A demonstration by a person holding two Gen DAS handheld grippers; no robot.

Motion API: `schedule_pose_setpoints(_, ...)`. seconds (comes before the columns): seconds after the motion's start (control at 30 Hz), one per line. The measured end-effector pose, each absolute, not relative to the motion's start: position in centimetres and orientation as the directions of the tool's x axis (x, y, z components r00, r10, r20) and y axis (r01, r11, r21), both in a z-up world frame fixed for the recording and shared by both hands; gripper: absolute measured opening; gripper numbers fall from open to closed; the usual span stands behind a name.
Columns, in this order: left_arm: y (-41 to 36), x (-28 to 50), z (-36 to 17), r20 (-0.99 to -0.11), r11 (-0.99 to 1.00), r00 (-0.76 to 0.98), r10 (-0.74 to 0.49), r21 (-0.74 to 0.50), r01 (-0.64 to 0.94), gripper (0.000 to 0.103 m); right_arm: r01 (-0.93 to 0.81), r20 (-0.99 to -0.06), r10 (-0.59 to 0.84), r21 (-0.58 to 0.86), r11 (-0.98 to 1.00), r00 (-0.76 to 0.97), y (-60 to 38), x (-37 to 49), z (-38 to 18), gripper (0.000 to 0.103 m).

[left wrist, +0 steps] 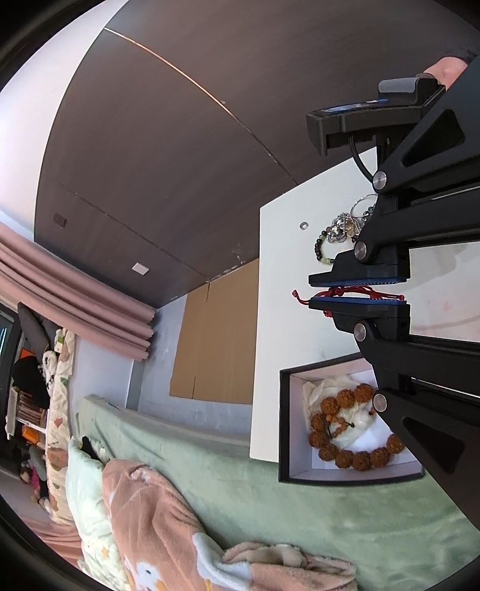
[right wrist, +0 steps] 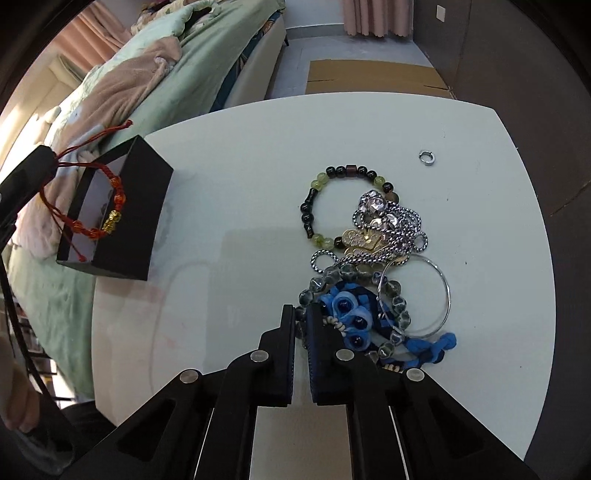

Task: Organize jewelry
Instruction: 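Lift the red bracelet with the left gripper while the right gripper grasps the grey bead bracelet, then release the red bracelet into the box with the left gripper while the right gripper drops the grey bracelet in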

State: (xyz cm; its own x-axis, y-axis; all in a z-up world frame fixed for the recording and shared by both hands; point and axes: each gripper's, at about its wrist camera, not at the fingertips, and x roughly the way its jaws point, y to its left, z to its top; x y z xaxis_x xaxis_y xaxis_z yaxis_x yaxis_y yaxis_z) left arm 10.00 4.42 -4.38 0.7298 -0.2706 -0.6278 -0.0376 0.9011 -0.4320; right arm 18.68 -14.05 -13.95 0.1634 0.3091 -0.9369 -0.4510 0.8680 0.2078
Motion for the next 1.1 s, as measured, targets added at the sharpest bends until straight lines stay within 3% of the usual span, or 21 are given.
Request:
schedule_pose_setpoints(0.33, 4.8, 7.2, -3.7, -0.616, 0.902, 0.744, -0.259, -0.431, -0.042, 0.004, -0.417, -0.929, 0.347, 0.267, 0.869, 0.128, -15.2, 17.8, -14.8, 0.01)
schedule_pose_setpoints(0.53, 4.7, 5.7, -3.4, -0.611, 0.904, 0.749, -0.256, -0.427, -0.04, 0.004, -0.425, -0.925, 0.358, 0.273, 0.863, 0.131, -15.6, 16.5, -14.6, 0.024)
schedule_pose_setpoints(0.77, 5.5, 4.6, -3.2, -0.606, 0.899, 0.757, -0.243, -0.434, -0.058, 0.004, -0.484, -0.938, 0.245, 0.101, 0.869, 0.245, -13.9, 14.6, -14.2, 0.024)
schedule_pose_setpoints(0.87, 6.1, 4.3, -3.3, -0.604, 0.895, 0.76, -0.238, -0.441, -0.07, 0.004, -0.484, -0.936, 0.214, 0.055, 0.873, 0.279, -13.9, 14.5, -14.1, 0.011)
schedule_pose_setpoints(1.1, 7.3, 3.6, -2.8, -0.587, 0.89, 0.779, -0.223, -0.448, -0.083, 0.004, -0.396, -0.869, 0.411, 0.288, 0.872, 0.274, -16.4, 15.5, -11.9, 0.01)
